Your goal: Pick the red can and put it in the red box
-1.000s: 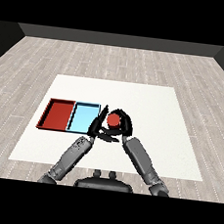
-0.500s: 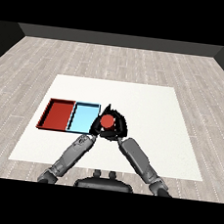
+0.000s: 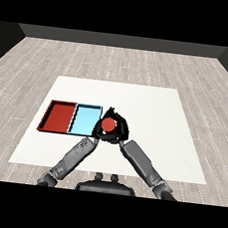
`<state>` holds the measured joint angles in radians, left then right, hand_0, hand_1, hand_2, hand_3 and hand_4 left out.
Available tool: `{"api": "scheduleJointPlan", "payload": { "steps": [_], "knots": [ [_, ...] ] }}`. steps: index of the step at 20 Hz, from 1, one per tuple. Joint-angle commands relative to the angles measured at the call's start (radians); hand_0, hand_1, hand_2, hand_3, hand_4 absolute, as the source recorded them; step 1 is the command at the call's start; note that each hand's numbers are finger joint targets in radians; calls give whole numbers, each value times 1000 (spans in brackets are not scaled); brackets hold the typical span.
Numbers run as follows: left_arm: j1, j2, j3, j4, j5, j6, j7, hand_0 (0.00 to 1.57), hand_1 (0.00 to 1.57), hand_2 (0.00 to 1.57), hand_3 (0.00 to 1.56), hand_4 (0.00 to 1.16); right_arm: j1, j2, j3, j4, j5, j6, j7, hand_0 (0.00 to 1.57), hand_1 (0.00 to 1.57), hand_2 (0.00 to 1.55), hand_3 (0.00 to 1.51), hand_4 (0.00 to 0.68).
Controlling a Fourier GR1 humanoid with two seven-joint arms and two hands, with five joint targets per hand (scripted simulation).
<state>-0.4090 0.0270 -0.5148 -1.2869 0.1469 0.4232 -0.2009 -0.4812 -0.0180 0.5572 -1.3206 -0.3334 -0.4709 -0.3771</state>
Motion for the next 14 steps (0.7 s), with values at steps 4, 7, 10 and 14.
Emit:
{"api": "scheduleJointPlan", "payload": {
  "steps": [4,7,10,14],
  "knots": [
    [-74,-26,8,76,24,16,32,1571,1571,1520,1421,904,-87,17,19,29,-83,-54,4,1493,1493,1446,1398,522],
    [-31,-20,8,23,-31,21,94,1571,1571,1543,1460,1024,4,3,-61,-53,6,64,13,1461,1461,1438,1391,555],
    [-116,-26,-25,63,-27,115,117,1571,1571,1471,1332,892,-25,17,-2,-74,-1,9,50,1470,1470,1437,1391,557],
    [21,-10,-10,-57,-66,71,117,1571,1571,1495,1340,857,-8,17,-36,-75,17,33,56,1518,1518,1450,1391,541]
  ]
}}
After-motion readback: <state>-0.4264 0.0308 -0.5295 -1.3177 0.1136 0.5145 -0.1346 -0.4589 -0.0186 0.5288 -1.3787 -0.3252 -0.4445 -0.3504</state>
